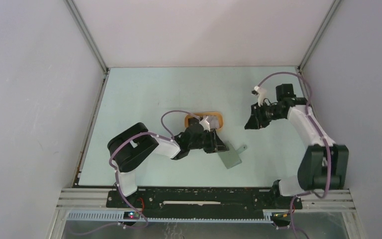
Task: Put the credit cards into the card holder
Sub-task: Close the card holder at the center of the board.
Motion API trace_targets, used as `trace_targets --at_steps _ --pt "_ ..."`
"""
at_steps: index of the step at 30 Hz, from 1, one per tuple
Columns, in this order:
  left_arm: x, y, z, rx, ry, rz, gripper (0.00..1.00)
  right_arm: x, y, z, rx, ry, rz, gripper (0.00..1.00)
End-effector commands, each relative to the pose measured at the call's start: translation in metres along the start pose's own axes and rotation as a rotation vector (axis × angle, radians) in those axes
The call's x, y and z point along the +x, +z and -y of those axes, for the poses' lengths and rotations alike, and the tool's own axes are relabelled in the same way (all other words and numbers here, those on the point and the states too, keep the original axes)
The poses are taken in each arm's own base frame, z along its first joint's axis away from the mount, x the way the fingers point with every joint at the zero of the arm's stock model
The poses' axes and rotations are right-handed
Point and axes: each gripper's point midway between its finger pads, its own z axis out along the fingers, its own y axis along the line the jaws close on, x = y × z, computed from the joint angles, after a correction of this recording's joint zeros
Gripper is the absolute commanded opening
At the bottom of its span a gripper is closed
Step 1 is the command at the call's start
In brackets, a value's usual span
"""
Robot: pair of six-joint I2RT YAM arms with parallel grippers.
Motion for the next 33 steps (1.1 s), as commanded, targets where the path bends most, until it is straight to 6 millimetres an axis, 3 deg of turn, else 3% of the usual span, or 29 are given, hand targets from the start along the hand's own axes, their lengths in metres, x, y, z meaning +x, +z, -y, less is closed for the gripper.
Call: trace_targets --at_steps 1,3,4,6,7,9,18,24,33 --pt "-0.009 0.005 0.003 -0.037 0.075 -0.029 0.27 -0.034 -0.034 -0.036 -0.001 -0.274 0.224 0.36" --pt "-0.009 0.007 -0.002 -0.075 0.099 -0.052 0.19 -0.032 -0.035 -0.048 -0.042 -0.352 0.262 0.68" --pt "-0.008 0.008 -0.005 -0.094 0.111 -0.064 0.17 -0.026 -0.029 -0.048 -0.064 -0.288 0.254 0.82" --pt "-0.008 0.009 -0.011 -0.134 0.132 -0.085 0.12 -0.012 -0.015 -0.044 -0.143 -0.152 0.172 0.90" --pt "-0.008 0.010 -0.014 -0.155 0.142 -0.096 0.09 0.000 -0.010 -0.046 -0.193 -0.096 0.111 0.85" --pt "-0.008 0.009 -0.019 -0.185 0.152 -0.108 0.05 0.015 -0.007 -0.031 -0.181 -0.033 0.046 0.75" --pt "0.002 0.007 -0.031 -0.228 0.152 -0.136 0.02 0.056 0.009 0.027 0.048 0.106 -0.133 0.69" --pt "0.004 0.006 -0.032 -0.229 0.152 -0.135 0.02 0.069 0.020 0.028 -0.028 0.191 -0.209 0.54" --pt "0.006 0.008 -0.030 -0.224 0.155 -0.141 0.02 0.070 0.030 0.030 -0.100 0.275 -0.235 0.42"
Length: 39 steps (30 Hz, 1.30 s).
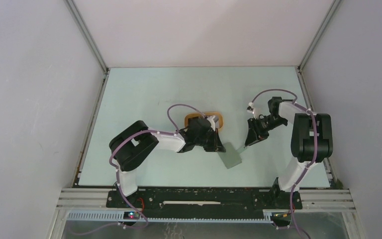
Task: Put the credit cards into the card holder
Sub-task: Close the card holder at the center of the board.
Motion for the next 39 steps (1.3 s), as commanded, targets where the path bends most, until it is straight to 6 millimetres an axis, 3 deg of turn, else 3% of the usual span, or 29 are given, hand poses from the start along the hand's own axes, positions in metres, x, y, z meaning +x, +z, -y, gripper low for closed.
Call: trace_targets --at_steps 1,15,23,30,32,39 --pt "0.001 0.003 0.000 -0.016 0.035 -0.009 0.02 -0.010 -0.004 -0.003 -0.038 0.017 0.015 0.41" --pt "0.002 0.004 0.000 -0.009 0.033 -0.018 0.02 -0.008 0.005 0.000 -0.099 0.077 -0.020 0.31" --pt "0.003 0.005 0.000 -0.010 0.032 -0.024 0.02 -0.006 0.005 -0.002 -0.112 0.085 -0.028 0.20" --pt "0.003 0.005 0.001 -0.009 0.032 -0.026 0.02 -0.007 0.004 -0.003 -0.116 0.080 -0.025 0.05" --pt "0.003 0.005 0.001 -0.009 0.032 -0.025 0.02 -0.008 0.002 -0.007 -0.124 0.068 -0.015 0.00" --pt "0.000 0.004 0.004 -0.003 0.026 -0.018 0.01 -0.019 -0.012 -0.033 -0.184 -0.032 0.064 0.00"
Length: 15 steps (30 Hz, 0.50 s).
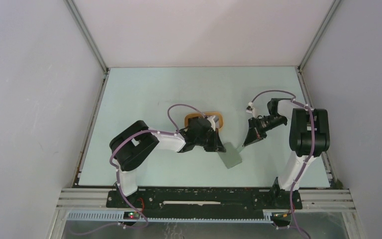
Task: Put the credit cards into the card holder
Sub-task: Close the card holder at the center of the board.
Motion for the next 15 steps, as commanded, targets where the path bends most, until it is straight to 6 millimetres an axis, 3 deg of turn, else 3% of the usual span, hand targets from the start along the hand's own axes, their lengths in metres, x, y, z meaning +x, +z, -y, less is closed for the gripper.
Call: trace_targets --at_steps 1,15 --pt "0.000 0.003 0.004 -0.005 0.023 -0.016 0.01 -0.016 -0.016 -0.030 -0.046 -0.131 0.084 0.00" --pt "-0.003 0.001 0.009 0.003 0.009 -0.008 0.00 -0.008 0.022 -0.049 0.077 -0.320 -0.053 0.00"
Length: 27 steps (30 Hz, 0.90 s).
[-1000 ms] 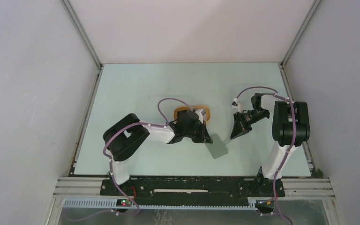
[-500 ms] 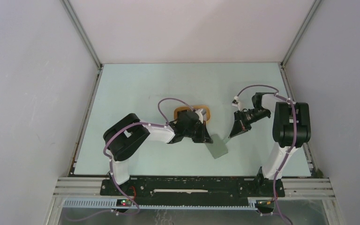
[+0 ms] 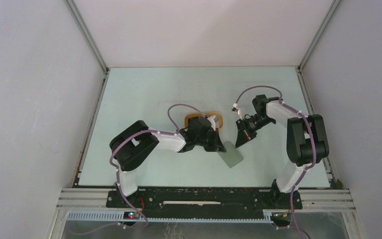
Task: Put the credit cards into the card holder
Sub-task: Close the card holder at the center of the board.
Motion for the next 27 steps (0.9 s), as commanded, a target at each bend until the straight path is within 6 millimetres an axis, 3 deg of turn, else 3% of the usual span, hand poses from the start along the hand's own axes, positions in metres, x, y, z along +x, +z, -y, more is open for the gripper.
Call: trace_targets --at_steps 1,27 --pt "-0.002 0.001 0.008 0.005 0.009 -0.008 0.00 -0.003 0.006 -0.004 0.057 -0.070 -0.022 0.00" --pt "0.001 -0.001 0.008 0.020 -0.006 -0.004 0.00 0.013 0.035 0.001 0.158 -0.142 -0.178 0.00"
